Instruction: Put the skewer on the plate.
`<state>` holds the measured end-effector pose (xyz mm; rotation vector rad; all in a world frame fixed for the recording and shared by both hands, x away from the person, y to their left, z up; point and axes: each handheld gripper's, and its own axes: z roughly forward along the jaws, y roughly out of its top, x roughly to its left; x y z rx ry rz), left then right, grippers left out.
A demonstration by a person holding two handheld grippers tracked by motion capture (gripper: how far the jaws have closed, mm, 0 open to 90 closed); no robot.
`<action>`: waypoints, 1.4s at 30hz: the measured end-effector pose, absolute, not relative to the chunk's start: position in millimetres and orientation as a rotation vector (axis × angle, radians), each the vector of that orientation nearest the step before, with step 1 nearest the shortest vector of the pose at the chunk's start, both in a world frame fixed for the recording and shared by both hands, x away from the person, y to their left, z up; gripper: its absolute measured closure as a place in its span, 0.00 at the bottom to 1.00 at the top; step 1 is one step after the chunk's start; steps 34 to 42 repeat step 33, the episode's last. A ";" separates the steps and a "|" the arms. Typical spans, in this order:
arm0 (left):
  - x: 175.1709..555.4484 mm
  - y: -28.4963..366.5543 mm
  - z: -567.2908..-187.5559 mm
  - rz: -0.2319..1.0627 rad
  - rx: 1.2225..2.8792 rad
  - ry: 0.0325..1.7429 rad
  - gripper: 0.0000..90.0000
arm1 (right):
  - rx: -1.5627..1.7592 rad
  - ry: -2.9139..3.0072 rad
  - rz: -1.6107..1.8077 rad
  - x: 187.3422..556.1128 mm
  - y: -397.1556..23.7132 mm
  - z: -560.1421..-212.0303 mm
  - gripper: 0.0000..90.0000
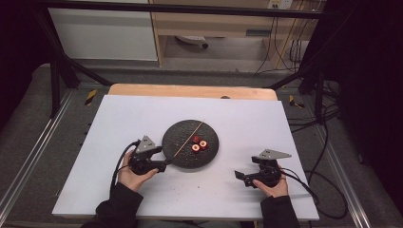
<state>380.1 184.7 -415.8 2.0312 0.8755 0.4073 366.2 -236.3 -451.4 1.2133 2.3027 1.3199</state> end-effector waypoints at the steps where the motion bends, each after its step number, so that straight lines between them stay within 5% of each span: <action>1: 378.3 188.8 -416.2 0.406 2.033 0.870 0.34 | 1.212 2.305 1.317 366.1 -236.4 -451.3 0.01; 9: 362.4 222.9 -427.4 0.407 2.043 0.889 0.14 | 1.215 2.303 1.315 365.5 -236.5 -451.0 0.01; 16: 348.4 249.2 -439.9 0.413 2.036 0.910 0.08 | 1.213 2.309 1.308 365.1 -236.4 -451.3 0.01; 42: 339.7 272.5 -453.0 0.416 2.024 0.942 0.07 | 1.198 2.350 1.286 363.4 -233.9 -454.6 0.01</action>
